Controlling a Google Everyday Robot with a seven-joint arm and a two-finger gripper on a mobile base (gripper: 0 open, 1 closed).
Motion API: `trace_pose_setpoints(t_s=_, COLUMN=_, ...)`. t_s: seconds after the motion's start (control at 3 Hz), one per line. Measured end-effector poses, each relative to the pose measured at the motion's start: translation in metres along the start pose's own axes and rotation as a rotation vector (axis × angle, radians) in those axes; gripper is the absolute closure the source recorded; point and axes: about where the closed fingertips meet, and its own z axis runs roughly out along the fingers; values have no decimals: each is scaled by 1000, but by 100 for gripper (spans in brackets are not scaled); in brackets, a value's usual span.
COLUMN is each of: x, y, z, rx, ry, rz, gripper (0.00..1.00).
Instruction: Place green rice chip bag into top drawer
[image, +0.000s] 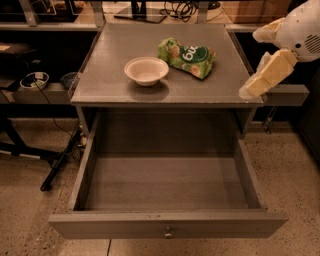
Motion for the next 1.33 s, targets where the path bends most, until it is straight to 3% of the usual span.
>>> trace_pose_setpoints(t_s=0.33, x=-5, y=-5, z=8, rx=59, ry=-44, rz=-22, gripper=0)
trace_pose_setpoints(t_s=1.0, x=-30, y=-52, z=6, rx=287, ry=-228, rz=-23, gripper=0)
trace_pose_setpoints(t_s=1.33, x=-48, y=-79, z=1, rx=388, ry=-263, rz=-32, gripper=0)
